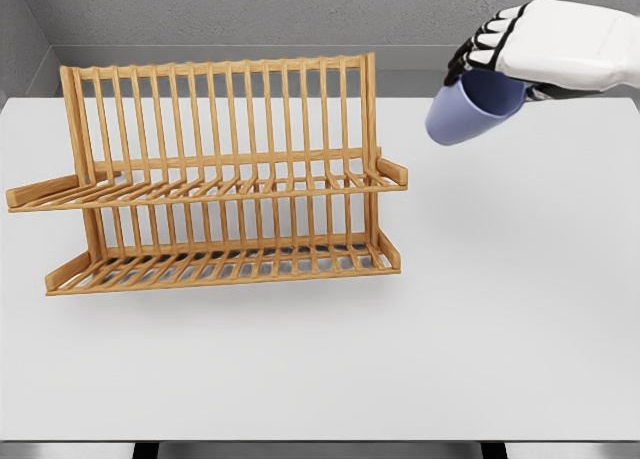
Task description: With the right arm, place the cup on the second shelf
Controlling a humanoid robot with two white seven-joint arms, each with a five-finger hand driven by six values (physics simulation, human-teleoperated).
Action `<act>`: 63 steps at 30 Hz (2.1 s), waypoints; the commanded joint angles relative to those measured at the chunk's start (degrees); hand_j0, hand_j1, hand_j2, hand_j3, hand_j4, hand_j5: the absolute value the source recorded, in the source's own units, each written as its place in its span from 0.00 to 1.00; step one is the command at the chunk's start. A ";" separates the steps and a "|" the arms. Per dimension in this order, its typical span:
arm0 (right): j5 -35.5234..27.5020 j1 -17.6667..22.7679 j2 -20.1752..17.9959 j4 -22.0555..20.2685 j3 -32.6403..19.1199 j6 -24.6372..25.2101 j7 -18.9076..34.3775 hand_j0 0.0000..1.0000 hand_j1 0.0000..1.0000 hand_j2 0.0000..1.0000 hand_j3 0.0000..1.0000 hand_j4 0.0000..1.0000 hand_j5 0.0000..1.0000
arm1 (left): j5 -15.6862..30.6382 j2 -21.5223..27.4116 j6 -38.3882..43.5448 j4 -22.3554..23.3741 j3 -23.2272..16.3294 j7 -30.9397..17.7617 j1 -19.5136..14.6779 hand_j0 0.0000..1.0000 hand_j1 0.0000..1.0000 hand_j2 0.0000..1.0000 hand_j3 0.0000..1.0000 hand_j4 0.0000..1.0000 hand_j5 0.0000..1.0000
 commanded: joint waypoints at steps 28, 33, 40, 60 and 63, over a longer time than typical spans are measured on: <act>-0.84 -2.72 4.66 -4.31 2.21 1.33 -0.03 0.62 0.62 0.62 0.62 0.62 0.62 | 0.04 0.00 0.00 -0.01 0.01 -0.04 0.00 1.00 1.00 1.00 1.00 1.00 1.00; -0.93 -3.52 6.06 -4.31 2.82 1.42 -0.03 0.62 0.62 0.62 0.62 0.62 0.62 | -0.05 0.00 0.00 -0.01 0.01 -0.04 0.00 1.00 1.00 1.00 1.00 1.00 1.00; -0.93 -4.75 8.17 -4.31 5.11 1.86 -0.03 0.62 0.62 0.62 0.62 0.62 0.62 | 0.04 0.00 0.00 -0.01 0.01 -0.04 -0.09 1.00 1.00 1.00 1.00 1.00 1.00; -0.84 -4.22 8.52 -4.13 12.49 2.47 -0.03 0.63 0.63 0.63 0.63 0.63 0.63 | -0.05 0.00 0.00 -0.01 0.01 0.05 0.00 1.00 1.00 1.00 1.00 1.00 1.00; -0.84 -4.22 8.52 -4.13 12.67 2.47 -0.03 0.70 0.70 0.70 0.70 0.70 0.70 | -0.05 0.00 0.00 -0.01 0.01 -0.04 0.00 1.00 1.00 1.00 1.00 1.00 1.00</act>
